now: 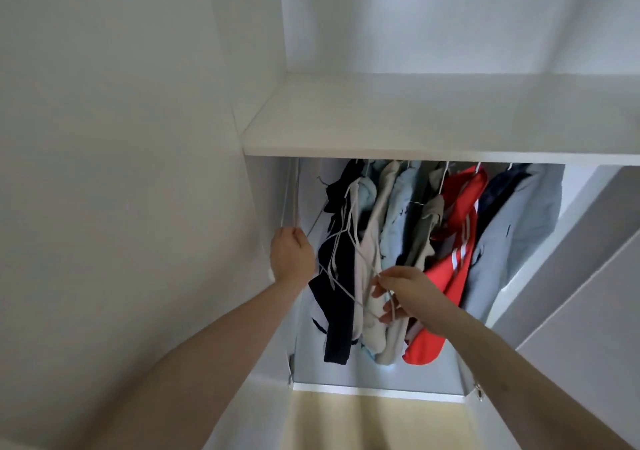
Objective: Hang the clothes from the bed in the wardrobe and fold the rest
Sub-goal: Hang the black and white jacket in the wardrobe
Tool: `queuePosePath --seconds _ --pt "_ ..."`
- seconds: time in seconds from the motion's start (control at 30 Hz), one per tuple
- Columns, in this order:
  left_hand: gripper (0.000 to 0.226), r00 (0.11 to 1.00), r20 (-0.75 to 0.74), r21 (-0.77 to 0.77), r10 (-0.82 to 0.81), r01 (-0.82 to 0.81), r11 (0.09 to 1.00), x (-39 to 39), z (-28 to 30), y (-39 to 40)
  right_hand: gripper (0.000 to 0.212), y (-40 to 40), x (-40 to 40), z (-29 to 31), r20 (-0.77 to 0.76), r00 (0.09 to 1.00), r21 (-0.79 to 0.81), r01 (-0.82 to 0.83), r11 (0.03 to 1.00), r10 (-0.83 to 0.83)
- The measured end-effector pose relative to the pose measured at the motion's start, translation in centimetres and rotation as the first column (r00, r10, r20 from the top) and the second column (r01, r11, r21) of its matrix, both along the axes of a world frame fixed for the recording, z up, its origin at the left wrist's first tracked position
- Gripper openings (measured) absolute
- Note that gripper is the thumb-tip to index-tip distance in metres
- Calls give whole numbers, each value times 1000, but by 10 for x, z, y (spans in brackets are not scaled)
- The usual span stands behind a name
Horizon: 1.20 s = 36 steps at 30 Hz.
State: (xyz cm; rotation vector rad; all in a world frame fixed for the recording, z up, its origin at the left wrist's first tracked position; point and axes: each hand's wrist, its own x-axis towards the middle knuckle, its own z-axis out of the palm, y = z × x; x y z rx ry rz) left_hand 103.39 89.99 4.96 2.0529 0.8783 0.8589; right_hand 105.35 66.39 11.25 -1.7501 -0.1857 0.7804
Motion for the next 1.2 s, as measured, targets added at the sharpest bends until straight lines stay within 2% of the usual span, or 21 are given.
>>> queuePosePath --seconds 0.2,0.43,0.63,0.77,0.9,1.0,1.2 --pt "37 1000 -23 -114 -14 11 993 32 33 9 19 -14 -14 14 42 999 7 8 1000 -8" --pt "40 966 -247 -130 -82 51 990 56 42 39 18 -29 -4 16 64 997 7 34 999 -34" --pt "42 880 -461 -123 -118 68 990 57 17 39 19 -46 -1 5 55 997 -9 55 998 -55" --pt "43 830 -541 -94 -137 102 990 51 3 37 22 -59 -8 1 61 997 -11 38 999 -37" --pt "44 831 -530 -97 -167 137 986 37 -2 36 22 -70 -25 3 33 997 -6 71 997 -70" --pt "46 842 -508 -29 -183 196 980 20 -7 29 23 -80 -44 4 16 995 -2 97 995 -97" --pt "43 912 -345 34 -223 249 968 -13 -24 -9 27 -115 -86 -19 60 978 -51 202 978 -199"
